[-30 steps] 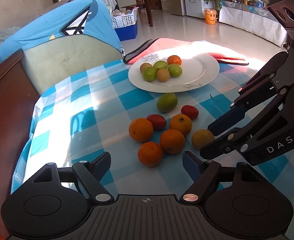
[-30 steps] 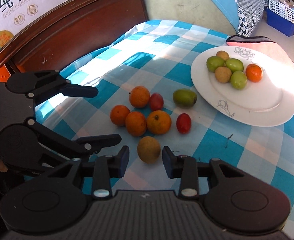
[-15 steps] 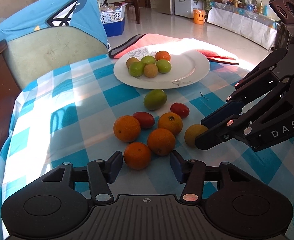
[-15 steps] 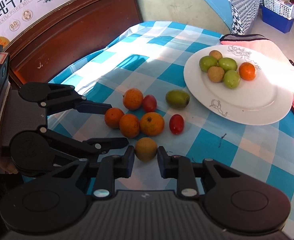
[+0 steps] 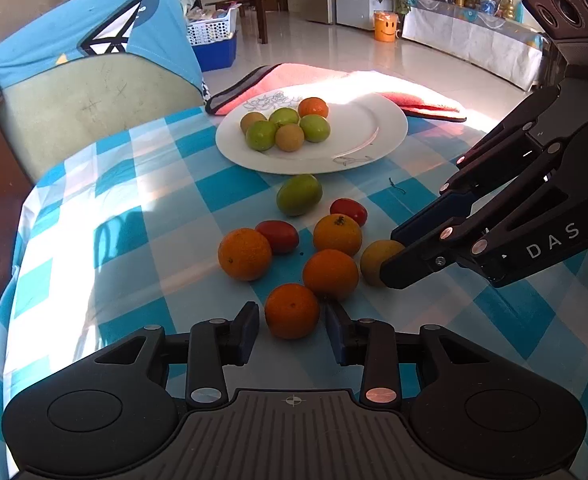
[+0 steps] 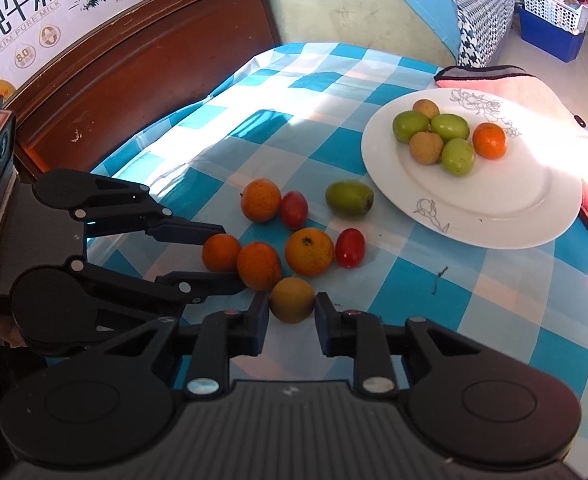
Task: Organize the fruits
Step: 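Grasp an orange with the left gripper while the right gripper grasps a yellow-brown fruit, then carry both held fruits over the white plate with both grippers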
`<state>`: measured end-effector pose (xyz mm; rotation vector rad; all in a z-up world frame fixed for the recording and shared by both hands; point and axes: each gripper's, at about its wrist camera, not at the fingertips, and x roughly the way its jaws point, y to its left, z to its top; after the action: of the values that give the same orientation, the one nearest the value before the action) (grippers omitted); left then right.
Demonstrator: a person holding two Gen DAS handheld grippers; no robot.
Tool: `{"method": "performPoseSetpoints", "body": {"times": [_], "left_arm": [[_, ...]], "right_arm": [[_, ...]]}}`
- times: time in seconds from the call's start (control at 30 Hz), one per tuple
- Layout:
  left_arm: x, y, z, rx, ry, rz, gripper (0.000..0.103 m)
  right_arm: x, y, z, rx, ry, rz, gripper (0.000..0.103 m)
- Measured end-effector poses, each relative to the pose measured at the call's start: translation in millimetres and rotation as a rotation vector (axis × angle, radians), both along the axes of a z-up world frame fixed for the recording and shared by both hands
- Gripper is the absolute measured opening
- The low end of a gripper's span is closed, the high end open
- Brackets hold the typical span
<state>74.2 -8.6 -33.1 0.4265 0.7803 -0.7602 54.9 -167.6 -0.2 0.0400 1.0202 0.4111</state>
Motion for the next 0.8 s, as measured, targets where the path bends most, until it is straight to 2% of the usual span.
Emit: {"method": "performPoseSetpoints", "body": {"times": [0.07, 0.17, 0.33, 0.57, 0.8], "left_arm": [[-1.2, -1.4, -0.3, -0.003, -0.008, 0.0, 0.034], [0.5, -0.5, 0.0, -0.019, 0.005, 0.019, 0.026], [-3.1, -0.4, 3.8, -0.017, -0.012, 0.022, 0.026], [-10.5, 4.2, 27.9, -0.046, -0.08, 0.028, 0.026], [-4.2, 4.6, 36.8, -0.083, -0.1, 0.094, 0.026]], "right_arm": [[0.4, -0.3, -0.3, 0.001, 0.001, -0.001, 0.025], [0.5, -0.4, -0.3, 0.002, 0.0, -0.001, 0.025], [0.3, 1.4, 0.8, -0.007, -0.004, 0.007, 0.025], [0.5, -1.9, 10.6, 0.022, -0.03, 0.0, 0.024], [4.1, -7.6, 22.5, 0.045, -0.069, -0.029, 0.024]]}}
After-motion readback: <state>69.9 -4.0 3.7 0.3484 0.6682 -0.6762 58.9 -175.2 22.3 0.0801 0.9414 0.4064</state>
